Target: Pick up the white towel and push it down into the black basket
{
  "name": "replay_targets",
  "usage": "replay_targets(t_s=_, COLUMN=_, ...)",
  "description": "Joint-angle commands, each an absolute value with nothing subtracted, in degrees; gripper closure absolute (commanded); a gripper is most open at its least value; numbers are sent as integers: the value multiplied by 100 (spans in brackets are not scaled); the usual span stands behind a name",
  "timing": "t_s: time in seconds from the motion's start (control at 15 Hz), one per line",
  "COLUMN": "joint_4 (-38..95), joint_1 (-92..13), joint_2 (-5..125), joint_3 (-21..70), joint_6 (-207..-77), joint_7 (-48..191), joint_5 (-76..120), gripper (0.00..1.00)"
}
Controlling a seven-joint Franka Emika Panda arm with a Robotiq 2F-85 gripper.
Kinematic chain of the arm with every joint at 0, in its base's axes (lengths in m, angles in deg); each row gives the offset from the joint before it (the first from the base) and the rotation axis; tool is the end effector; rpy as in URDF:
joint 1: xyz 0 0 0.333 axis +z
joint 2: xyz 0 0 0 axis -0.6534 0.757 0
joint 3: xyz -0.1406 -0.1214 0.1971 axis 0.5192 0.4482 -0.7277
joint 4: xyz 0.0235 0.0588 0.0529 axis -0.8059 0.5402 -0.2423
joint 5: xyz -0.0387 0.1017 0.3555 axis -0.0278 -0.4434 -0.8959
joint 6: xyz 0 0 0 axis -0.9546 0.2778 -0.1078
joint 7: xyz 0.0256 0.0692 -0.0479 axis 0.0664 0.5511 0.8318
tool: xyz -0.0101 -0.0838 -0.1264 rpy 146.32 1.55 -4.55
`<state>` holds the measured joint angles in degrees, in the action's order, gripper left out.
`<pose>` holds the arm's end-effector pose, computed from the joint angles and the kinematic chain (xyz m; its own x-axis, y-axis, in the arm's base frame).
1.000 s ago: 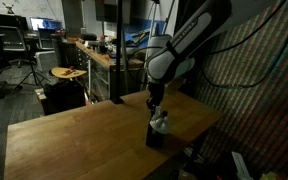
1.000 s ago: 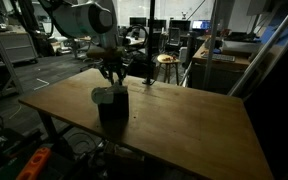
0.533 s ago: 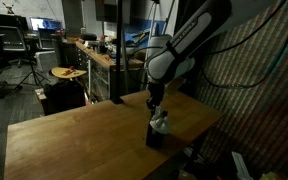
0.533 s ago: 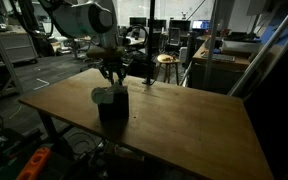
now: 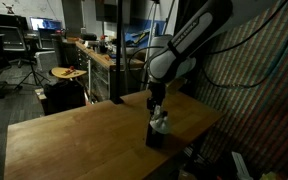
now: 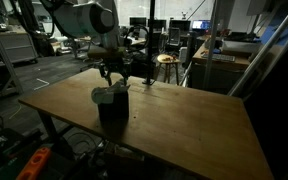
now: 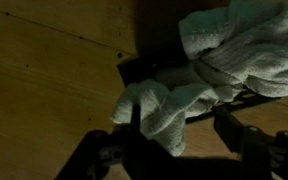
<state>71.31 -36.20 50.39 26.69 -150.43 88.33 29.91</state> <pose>0.4915 -0.0175 0.2043 0.9420 0.3344 -0.0280 0.3352 -0.9338 0.1251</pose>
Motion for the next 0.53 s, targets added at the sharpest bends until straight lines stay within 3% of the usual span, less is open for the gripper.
replay_targets(t_s=0.0, joint_4=7109, joint_1=-3841, joint_2=4853, joint_3=2489, joint_6=-14943, joint_7=8702, joint_5=3156, gripper=0)
replay_targets(t_s=0.47, joint_4=7069, joint_1=-3894, joint_2=4844, joint_3=2344, joint_6=-14956, joint_7=8754, joint_5=3037, gripper=1)
